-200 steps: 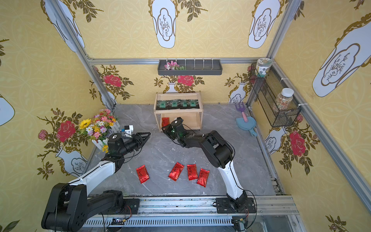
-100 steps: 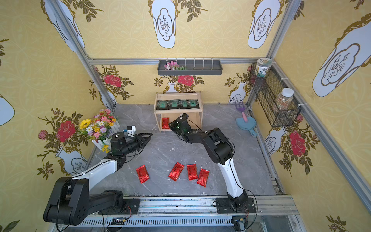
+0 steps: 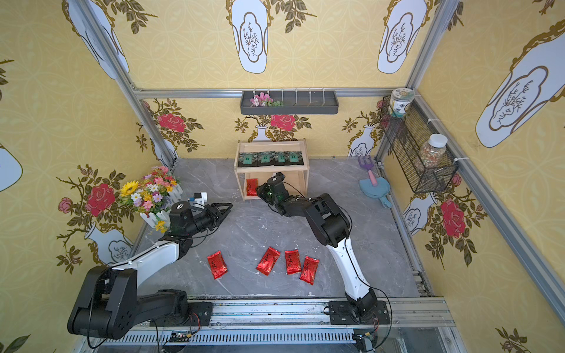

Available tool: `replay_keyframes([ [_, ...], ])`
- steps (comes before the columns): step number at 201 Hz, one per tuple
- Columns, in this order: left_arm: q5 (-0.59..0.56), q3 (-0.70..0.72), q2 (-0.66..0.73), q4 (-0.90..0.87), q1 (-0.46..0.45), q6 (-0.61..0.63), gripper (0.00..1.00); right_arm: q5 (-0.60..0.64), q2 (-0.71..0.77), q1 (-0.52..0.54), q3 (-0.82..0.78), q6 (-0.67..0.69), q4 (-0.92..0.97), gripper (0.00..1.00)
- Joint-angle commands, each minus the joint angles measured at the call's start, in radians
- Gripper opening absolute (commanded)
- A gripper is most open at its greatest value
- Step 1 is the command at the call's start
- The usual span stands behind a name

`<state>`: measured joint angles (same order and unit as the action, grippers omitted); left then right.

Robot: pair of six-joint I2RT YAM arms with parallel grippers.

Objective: Place the tea bags on the shelf by color
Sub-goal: Place the tea bag on the shelf.

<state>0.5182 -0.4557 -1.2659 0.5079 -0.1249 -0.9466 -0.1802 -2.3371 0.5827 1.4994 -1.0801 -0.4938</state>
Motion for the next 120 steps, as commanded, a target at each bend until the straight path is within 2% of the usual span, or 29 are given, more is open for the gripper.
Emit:
replay_keyframes([
  [1, 0.000, 0.005, -0.007, 0.021, -0.001, 0.006, 0.43, -0.007, -0.014, 0.001, 0.021, -0.009, -0.011, 0.27],
  [120, 0.006, 0.011, -0.021, 0.035, -0.001, 0.002, 0.44, -0.028, -0.062, -0.001, 0.091, -0.018, 0.019, 0.27],
])
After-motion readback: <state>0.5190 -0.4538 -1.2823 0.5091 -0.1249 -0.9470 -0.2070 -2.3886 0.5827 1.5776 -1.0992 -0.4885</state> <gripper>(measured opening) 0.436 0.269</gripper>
